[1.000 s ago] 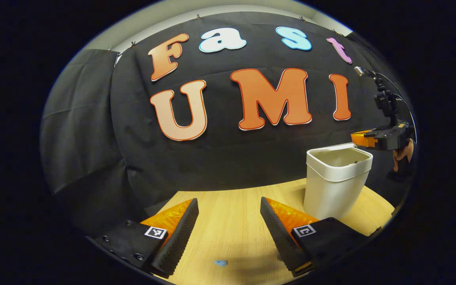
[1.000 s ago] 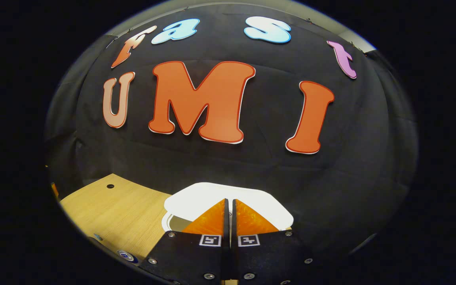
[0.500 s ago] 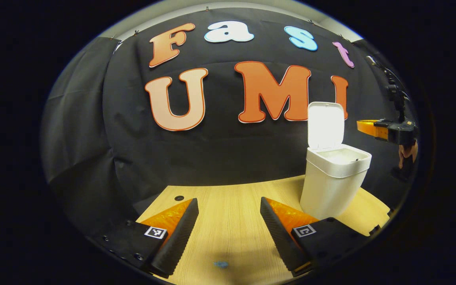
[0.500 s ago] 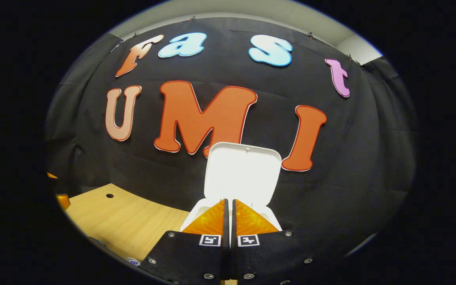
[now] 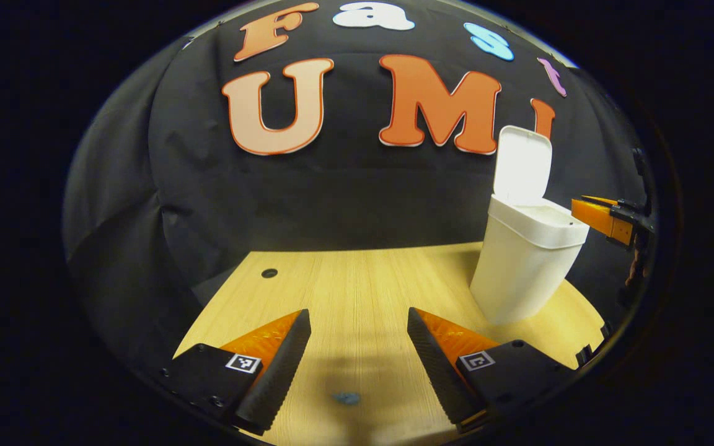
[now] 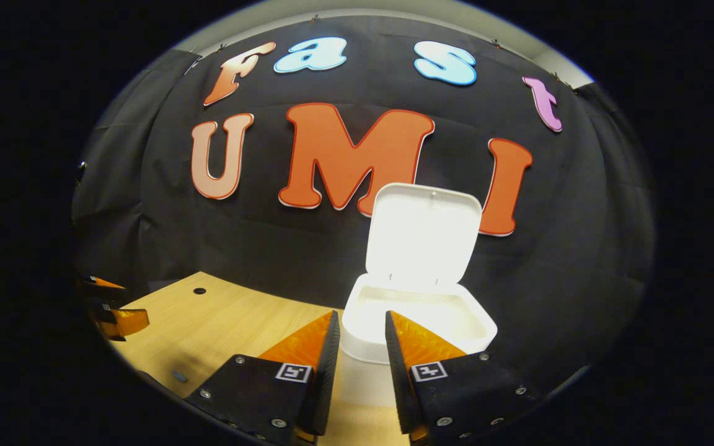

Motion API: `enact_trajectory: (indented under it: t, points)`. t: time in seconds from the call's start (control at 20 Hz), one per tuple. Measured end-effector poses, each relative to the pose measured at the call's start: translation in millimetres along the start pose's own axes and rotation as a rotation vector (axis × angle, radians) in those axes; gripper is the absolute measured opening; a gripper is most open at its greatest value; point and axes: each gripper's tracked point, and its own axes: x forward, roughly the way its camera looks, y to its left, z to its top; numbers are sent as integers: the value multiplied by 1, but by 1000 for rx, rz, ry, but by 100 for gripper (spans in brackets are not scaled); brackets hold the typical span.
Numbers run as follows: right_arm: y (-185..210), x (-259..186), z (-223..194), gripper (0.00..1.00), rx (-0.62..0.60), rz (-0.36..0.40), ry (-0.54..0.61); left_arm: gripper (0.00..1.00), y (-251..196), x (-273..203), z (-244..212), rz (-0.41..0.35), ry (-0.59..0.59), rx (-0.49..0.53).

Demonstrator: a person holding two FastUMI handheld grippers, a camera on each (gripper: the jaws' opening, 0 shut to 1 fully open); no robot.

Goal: Press the lid of the desktop garbage bin to open it, pick up the crumpled paper on the desktop and throw it into the bin, then pick up the pop can on the desktop and drop it into the bin, and finally close the garbage bin lid.

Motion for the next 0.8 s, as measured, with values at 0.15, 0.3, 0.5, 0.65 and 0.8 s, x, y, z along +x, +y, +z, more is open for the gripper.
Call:
enact_trajectory:
  t: [0.15,0.3,0.5,0.65,0.8]
  points:
    - [21,-7,-24,56,23,35,59,97,-4,11,-21,-27,70,5]
    - [39,-14,-45,70,34,76,113,100,-4,16,-43,-48,145,-9]
    - [55,-21,-77,85,36,103,190,100,-4,24,-76,-62,250,-24]
    - [73,-27,-100,84,38,131,250,100,-5,22,-102,-75,331,-54]
    - [83,-31,-118,86,30,153,293,100,-5,21,-128,-78,403,-49]
